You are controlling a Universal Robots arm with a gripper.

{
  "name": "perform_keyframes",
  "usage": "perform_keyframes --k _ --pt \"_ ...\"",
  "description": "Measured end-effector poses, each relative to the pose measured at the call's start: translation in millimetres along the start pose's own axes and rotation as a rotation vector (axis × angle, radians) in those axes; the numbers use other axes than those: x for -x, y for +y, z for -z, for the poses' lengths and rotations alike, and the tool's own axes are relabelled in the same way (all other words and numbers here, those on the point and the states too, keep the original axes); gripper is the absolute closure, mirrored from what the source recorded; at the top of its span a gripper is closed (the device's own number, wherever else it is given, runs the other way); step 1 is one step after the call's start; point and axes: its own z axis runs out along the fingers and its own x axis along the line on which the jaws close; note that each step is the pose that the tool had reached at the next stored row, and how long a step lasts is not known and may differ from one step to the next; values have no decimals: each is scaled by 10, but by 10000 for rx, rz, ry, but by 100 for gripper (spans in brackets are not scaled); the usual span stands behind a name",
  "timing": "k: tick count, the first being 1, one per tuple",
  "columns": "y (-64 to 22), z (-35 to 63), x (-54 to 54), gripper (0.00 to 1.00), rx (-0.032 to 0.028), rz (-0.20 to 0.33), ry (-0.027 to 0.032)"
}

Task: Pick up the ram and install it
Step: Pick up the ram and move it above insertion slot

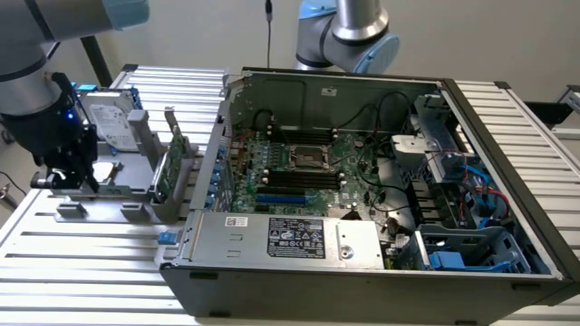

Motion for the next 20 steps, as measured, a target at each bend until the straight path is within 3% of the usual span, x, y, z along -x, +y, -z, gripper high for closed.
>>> perform_keyframes --k 12,17,20 --pt "-255 550 5 86 30 147 -20" --pt "-361 736 7 86 44 317 -102" --pt "-461 806 8 86 45 373 -232"
